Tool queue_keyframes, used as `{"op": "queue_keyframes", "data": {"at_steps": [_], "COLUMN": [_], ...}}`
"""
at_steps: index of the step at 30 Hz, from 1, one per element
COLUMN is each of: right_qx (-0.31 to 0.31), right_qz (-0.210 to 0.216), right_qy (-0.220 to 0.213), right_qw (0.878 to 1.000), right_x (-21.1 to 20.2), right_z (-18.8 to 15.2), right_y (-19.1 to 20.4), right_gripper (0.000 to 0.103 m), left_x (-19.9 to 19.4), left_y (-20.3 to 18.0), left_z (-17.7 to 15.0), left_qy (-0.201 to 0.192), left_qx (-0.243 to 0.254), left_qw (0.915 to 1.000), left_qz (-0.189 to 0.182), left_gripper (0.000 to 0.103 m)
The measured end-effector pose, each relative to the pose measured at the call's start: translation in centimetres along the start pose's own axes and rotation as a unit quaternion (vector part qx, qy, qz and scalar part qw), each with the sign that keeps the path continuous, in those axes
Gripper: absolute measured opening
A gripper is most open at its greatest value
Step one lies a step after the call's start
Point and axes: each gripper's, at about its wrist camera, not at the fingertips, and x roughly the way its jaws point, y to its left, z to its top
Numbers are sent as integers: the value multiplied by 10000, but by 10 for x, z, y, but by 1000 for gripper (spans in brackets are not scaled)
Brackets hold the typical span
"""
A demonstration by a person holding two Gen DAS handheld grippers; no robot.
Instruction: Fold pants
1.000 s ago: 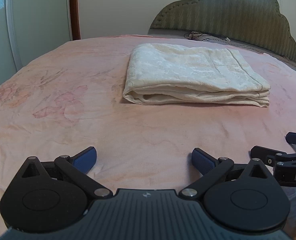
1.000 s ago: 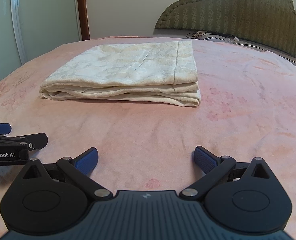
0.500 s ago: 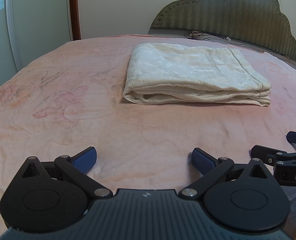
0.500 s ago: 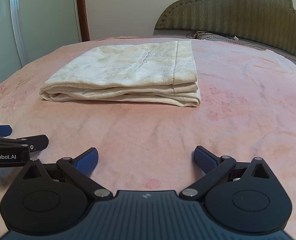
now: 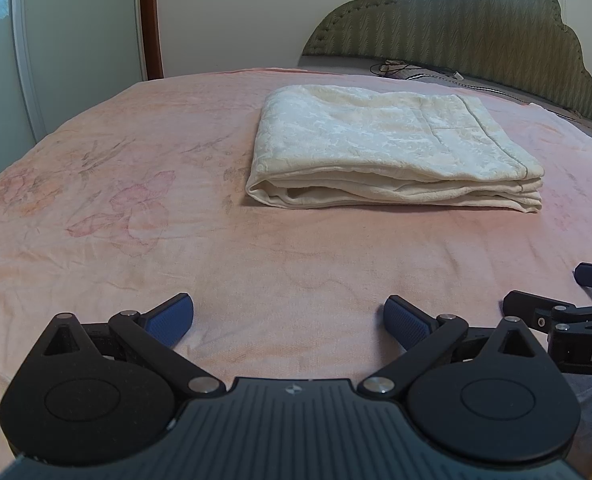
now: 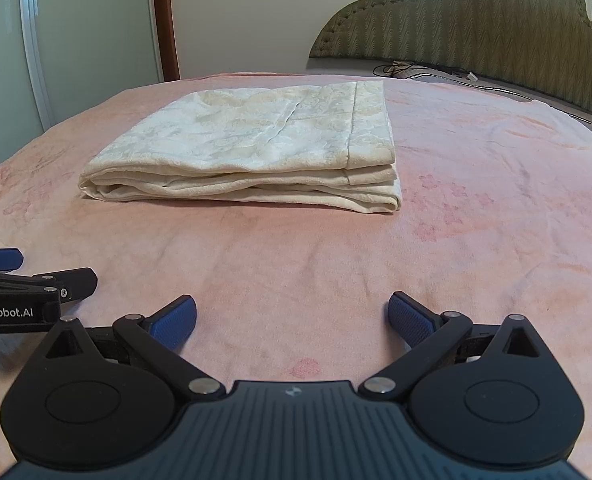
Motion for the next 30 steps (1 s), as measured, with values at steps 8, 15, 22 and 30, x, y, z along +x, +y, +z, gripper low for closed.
{"op": "queue_keyframes", "data": {"at_steps": [8,15,22,30], "right_qx": [0,2,0,2], "right_qz": [-3,1,-2,0], "right_qy": [1,0,0,-1], "right_qw": [10000,10000,10000,10000], "right_x": [0,0,0,0], "right_z": [0,0,0,0], "right_y": [-1,0,0,-1], "right_gripper": [103,103,103,103], "left_x": [-1,-1,-1,-1], "left_y": [0,0,1,-1], "left_z": [0,0,0,0], "left_qy": [9,3,-8,-10], "left_qx": [-15,-24,-41,-49], "left_qw": [10000,10000,10000,10000], "left_qz": [5,4,13,27], "left_gripper": [103,103,103,103]}}
